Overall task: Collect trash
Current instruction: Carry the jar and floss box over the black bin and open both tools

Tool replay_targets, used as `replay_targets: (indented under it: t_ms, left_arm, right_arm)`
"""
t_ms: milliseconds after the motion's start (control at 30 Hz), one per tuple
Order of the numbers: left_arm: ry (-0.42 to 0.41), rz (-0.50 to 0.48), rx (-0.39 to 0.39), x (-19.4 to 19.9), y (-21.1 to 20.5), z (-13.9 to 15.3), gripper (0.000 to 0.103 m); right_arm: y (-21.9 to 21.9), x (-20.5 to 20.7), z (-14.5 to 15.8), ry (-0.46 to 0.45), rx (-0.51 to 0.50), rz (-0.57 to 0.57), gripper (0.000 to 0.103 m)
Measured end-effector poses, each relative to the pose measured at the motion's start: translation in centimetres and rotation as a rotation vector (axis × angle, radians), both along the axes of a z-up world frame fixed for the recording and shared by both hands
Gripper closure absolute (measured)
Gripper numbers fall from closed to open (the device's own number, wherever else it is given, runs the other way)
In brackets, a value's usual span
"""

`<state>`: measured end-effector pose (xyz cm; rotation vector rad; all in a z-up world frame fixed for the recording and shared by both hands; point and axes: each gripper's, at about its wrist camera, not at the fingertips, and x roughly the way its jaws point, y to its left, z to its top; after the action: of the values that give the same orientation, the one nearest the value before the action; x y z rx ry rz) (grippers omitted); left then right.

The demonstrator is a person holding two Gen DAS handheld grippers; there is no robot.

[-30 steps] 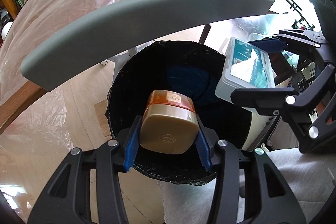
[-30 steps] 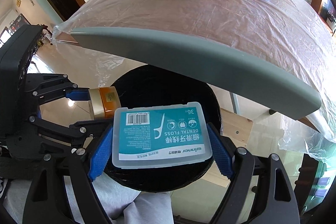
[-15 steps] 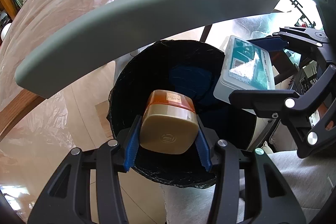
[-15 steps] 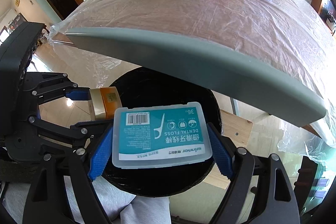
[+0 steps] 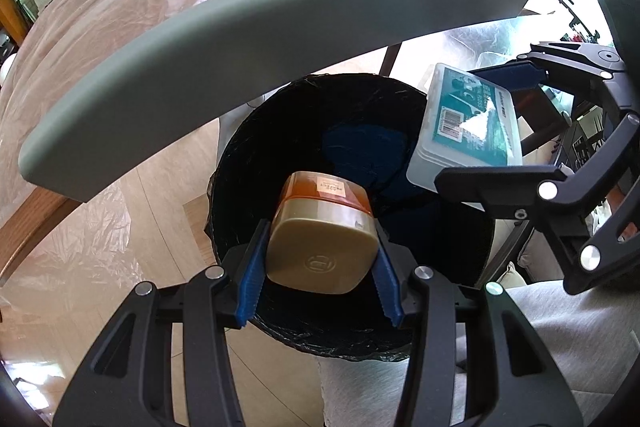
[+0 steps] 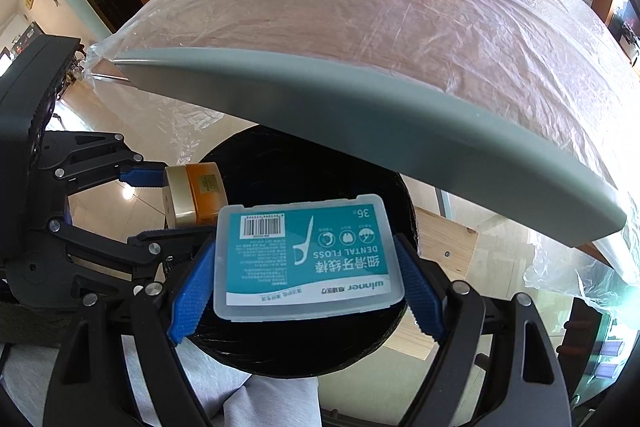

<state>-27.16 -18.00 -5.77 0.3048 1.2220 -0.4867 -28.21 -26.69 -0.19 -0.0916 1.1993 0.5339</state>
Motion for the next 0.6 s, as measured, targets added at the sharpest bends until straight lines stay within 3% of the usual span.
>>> replay_targets:
  t_ms: [600]
  left_arm:
    - [-0.014,-0.010,0.007,0.36,-0.28,0.15,0.054]
  right_arm:
    - [-0.32,-0.10,-0.40,-0.001,-0.006,-0.006,0.021]
